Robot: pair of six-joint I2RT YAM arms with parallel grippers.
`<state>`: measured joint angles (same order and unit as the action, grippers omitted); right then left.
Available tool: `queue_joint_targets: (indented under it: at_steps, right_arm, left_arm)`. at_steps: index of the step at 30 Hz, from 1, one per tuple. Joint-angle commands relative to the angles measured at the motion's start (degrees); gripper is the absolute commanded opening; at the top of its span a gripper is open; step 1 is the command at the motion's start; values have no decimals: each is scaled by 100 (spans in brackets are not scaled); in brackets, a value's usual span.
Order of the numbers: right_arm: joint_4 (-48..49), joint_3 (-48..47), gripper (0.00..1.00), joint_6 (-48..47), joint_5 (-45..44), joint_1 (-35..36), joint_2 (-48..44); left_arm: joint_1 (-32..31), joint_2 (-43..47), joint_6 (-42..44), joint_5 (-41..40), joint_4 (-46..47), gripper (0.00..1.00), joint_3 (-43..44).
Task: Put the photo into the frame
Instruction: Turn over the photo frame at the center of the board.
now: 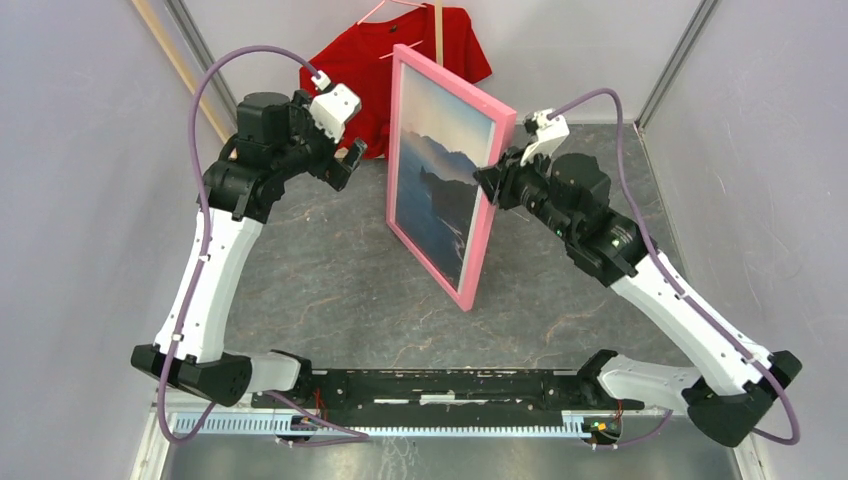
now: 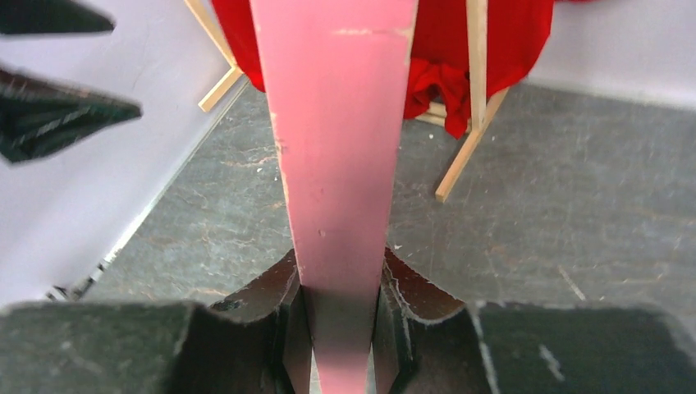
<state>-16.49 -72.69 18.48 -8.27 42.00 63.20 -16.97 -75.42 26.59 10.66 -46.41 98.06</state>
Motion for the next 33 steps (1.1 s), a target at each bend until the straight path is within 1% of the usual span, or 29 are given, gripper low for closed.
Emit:
queue_joint_targets:
  at_steps: [1, 3, 7, 10, 14, 19, 21, 23, 26, 30, 33]
  right_arm:
    - [287, -105, 0, 1148, 1069, -886, 307]
    - [423, 51, 0, 1516, 1542, -1219, 465]
    - [782, 520, 0, 1903, 2246, -1478, 673]
    - [1095, 874, 0, 2041, 2446, -1578, 702]
    - [1152, 1126, 0, 2009, 2606, -1597, 772]
    - [1468, 1796, 0, 2158, 2861, -1605, 684]
    - [1511, 2115, 0, 2160, 2819, -1602, 546]
    - [1786, 2516, 0, 2278, 2821, -1599, 262]
    - [2257, 3401, 0, 2512, 2744, -1602, -409]
    - [2352, 4243, 0, 2641, 2389, -1603, -1359]
    - [2227, 4921, 0, 3089, 2075, -1596, -2053]
  left_arm:
    - [139, 102, -156, 177, -227, 100, -267]
    - [186, 113, -108, 339, -220, 100, -500]
    - [240, 128, -121, 543, -239, 100, -806]
    - [264, 94, -65, 610, -334, 100, -978]
    - [273, 197, 24, 708, -340, 99, -1308]
    - [282, 387, 139, 791, -196, 98, -1725]
    - [282, 434, 140, 812, -147, 98, -1872]
    - [282, 464, 161, 829, -97, 97, -2007]
    - [282, 513, 193, 825, -19, 97, -2200]
    - [282, 540, 215, 846, 56, 96, -2352]
    - [282, 524, 211, 891, 62, 96, -2397]
